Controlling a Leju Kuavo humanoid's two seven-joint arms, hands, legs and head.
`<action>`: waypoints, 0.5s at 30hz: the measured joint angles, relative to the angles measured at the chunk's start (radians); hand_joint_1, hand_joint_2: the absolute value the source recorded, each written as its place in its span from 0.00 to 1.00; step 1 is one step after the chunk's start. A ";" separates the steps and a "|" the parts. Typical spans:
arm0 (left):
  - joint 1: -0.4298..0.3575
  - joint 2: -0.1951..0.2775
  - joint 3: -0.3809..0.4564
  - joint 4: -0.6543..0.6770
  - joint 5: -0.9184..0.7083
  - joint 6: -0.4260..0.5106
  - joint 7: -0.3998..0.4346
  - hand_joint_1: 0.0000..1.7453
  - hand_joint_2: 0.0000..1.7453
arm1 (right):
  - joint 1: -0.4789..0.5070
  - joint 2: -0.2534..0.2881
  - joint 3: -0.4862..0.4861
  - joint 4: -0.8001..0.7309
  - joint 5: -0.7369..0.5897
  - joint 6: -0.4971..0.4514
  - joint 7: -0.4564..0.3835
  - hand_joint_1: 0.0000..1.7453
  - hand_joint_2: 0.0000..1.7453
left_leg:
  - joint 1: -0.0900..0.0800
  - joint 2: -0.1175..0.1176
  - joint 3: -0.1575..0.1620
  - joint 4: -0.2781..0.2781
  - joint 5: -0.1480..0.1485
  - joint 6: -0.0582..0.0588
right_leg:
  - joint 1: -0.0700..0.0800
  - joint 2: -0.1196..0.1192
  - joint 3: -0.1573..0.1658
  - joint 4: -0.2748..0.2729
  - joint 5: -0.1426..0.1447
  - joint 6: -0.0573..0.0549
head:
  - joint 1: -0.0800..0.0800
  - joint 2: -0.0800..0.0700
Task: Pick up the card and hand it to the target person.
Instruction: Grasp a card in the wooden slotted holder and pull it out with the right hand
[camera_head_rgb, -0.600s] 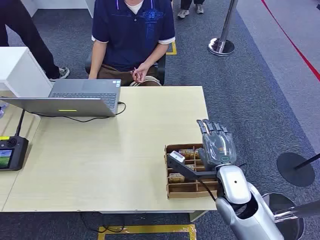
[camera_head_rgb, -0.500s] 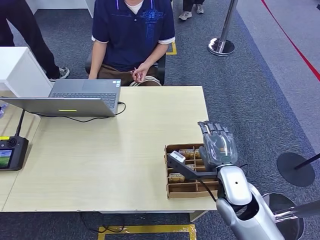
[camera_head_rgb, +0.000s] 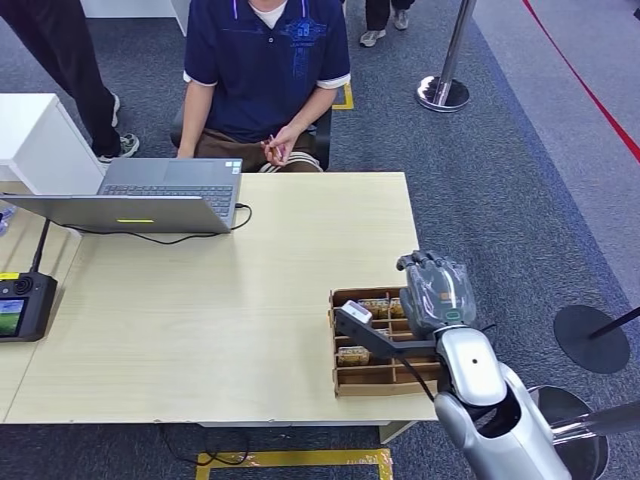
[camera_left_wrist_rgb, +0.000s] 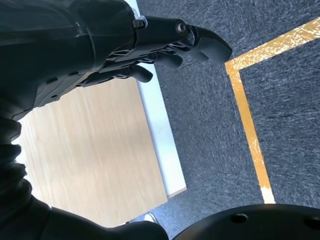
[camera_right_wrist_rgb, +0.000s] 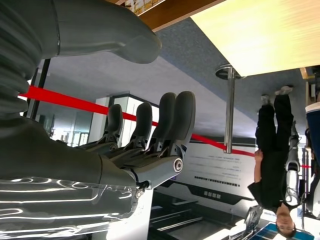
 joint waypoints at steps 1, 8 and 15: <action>0.000 0.000 0.000 0.000 0.000 0.000 0.000 0.00 1.00 | -0.002 0.001 0.000 0.004 -0.002 0.003 -0.002 0.46 1.00 | 0.000 0.000 0.000 0.000 0.000 0.000 | 0.000 0.000 0.000 0.000 0.000 0.000 | 0.000 0.000; 0.000 0.000 0.000 0.000 0.000 0.000 0.000 0.00 1.00 | -0.012 0.007 0.003 0.030 -0.009 0.016 -0.008 0.49 1.00 | 0.000 0.000 0.000 0.000 0.000 0.000 | 0.000 0.000 0.000 0.000 0.000 0.000 | 0.000 0.000; 0.000 0.000 0.000 0.000 -0.001 0.000 0.002 0.00 1.00 | -0.013 0.007 0.003 0.060 -0.023 0.020 -0.008 0.53 1.00 | 0.000 0.000 0.000 0.000 0.000 0.000 | 0.000 0.000 0.000 0.000 0.000 0.000 | 0.000 0.000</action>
